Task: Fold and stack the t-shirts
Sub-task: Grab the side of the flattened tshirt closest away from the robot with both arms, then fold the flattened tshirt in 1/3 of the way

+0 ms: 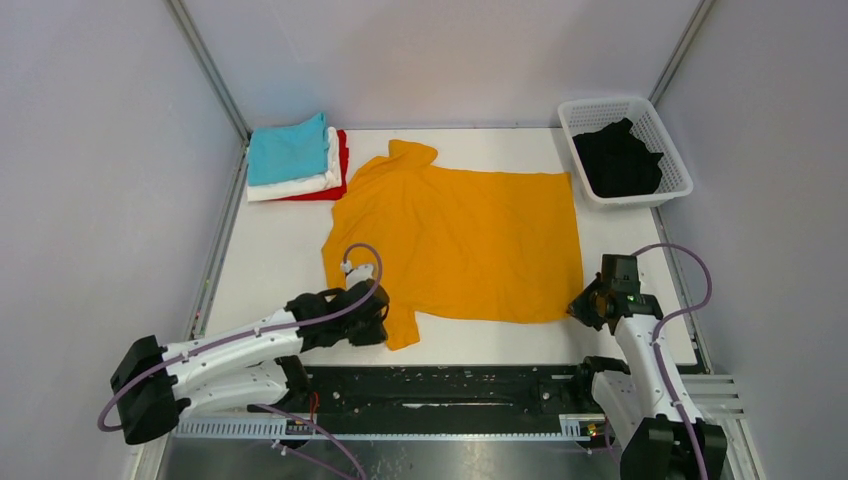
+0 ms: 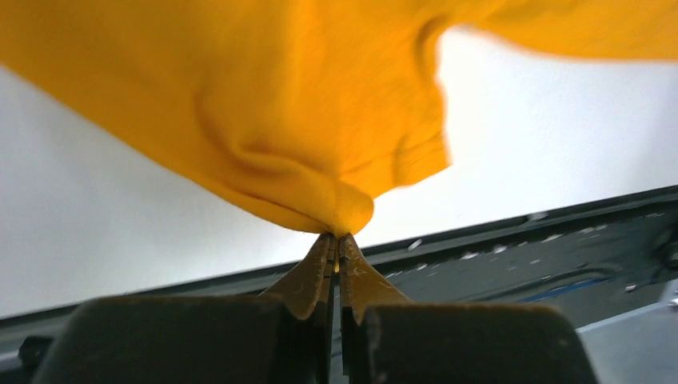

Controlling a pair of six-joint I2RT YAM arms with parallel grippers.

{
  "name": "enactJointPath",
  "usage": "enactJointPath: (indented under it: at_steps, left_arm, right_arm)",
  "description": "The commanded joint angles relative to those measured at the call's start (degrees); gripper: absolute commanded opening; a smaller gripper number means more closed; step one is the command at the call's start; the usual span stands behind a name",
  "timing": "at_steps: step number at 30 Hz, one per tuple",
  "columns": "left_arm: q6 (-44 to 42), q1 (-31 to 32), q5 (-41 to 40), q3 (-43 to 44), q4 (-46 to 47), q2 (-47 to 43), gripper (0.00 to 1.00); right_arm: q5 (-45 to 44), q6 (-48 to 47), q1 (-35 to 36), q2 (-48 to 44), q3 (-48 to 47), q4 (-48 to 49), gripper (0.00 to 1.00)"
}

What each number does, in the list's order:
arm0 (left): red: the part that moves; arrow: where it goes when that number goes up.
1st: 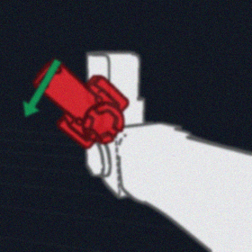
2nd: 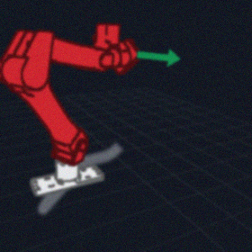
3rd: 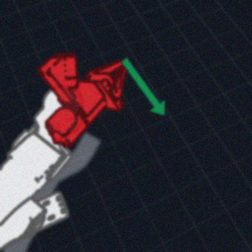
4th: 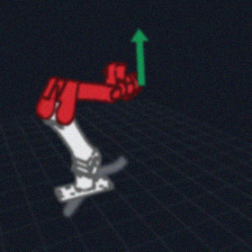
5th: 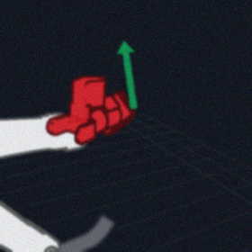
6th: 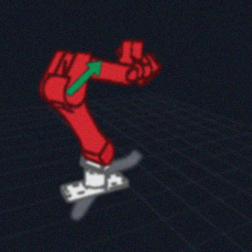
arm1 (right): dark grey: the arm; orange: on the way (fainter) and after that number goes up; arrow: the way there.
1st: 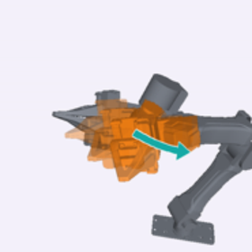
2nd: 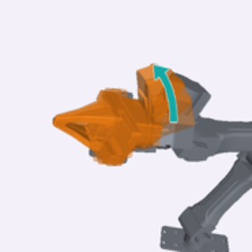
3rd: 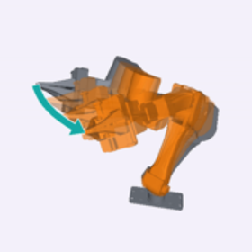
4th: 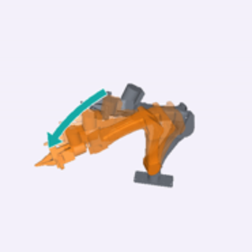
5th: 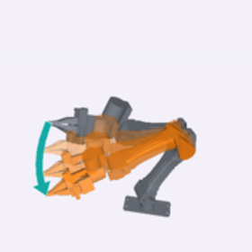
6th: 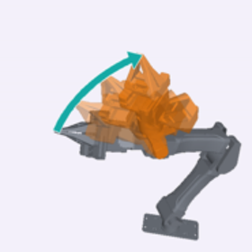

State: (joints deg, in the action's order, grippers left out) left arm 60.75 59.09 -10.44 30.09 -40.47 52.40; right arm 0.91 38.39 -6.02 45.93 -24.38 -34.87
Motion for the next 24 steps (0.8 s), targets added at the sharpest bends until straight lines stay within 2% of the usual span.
enactJointPath:
  at_steps: [1,14,19,24]
  left_arm:
    - [-7.96,-6.9,3.18,7.43,10.24,5.02,0.0]
    - [-19.15,-27.98,3.03,20.06,16.62,10.56,0.0]
    - [-22.73,-33.19,3.28,24.52,17.52,13.42,0.0]
    - [-27.24,-35.72,3.89,28.11,20.53,17.11,0.0]
  right_arm:
    - [2.14,-2.18,-0.01,2.05,-4.8,-0.57,0.05]
    - [-0.62,-5.61,-0.04,13.74,-17.43,-0.97,0.03]
    - [-0.64,-6.12,-0.04,19.56,-22.6,-1.04,0.04]
    - [-0.64,-6.06,-0.03,24.06,-26.72,-1.06,0.05]
